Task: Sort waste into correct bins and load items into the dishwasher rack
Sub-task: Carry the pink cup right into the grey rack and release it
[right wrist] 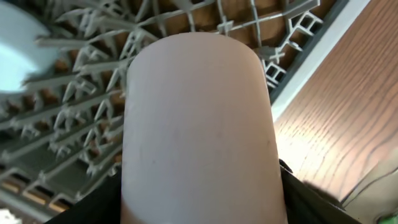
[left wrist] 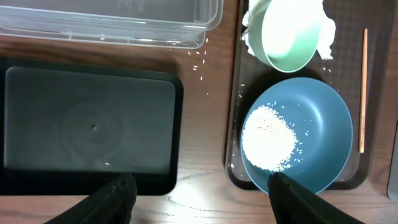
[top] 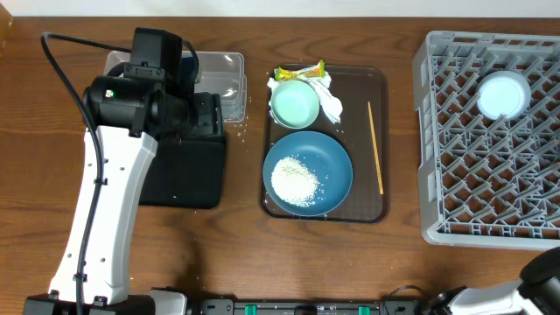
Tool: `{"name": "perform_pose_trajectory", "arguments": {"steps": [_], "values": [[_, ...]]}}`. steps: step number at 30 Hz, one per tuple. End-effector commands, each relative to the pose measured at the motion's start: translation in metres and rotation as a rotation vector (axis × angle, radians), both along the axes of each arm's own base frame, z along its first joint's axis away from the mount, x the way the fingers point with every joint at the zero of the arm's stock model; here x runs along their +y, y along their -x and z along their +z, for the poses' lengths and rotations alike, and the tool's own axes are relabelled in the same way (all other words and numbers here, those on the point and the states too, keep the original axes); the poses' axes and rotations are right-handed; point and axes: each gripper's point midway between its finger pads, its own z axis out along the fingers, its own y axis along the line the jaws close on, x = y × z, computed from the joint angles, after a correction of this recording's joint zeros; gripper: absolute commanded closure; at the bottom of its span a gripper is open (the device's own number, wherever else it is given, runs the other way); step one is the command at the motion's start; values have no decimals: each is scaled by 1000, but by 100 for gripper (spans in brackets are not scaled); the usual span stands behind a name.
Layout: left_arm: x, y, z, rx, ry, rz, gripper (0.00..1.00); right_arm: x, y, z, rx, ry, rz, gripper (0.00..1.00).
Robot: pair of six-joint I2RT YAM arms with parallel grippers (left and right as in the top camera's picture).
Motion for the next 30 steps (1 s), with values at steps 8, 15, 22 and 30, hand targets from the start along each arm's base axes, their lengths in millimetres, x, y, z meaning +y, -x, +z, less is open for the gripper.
{"name": "perform_pose_trajectory", "arguments": {"steps": [8,15,22,30], "values": [[3,0,0,-4,-22,-12,29,-33,-14,-34,-2,-14,-68,55],[3,0,0,-1,-21,-9,29,-43,-17,-48,1,-19,-77,38],[3,0,0,-1,-21,-9,29,-43,-19,-66,27,-59,-76,1],[3,0,0,-1,-21,-9,29,-41,-24,-70,5,-87,-71,1]]}}
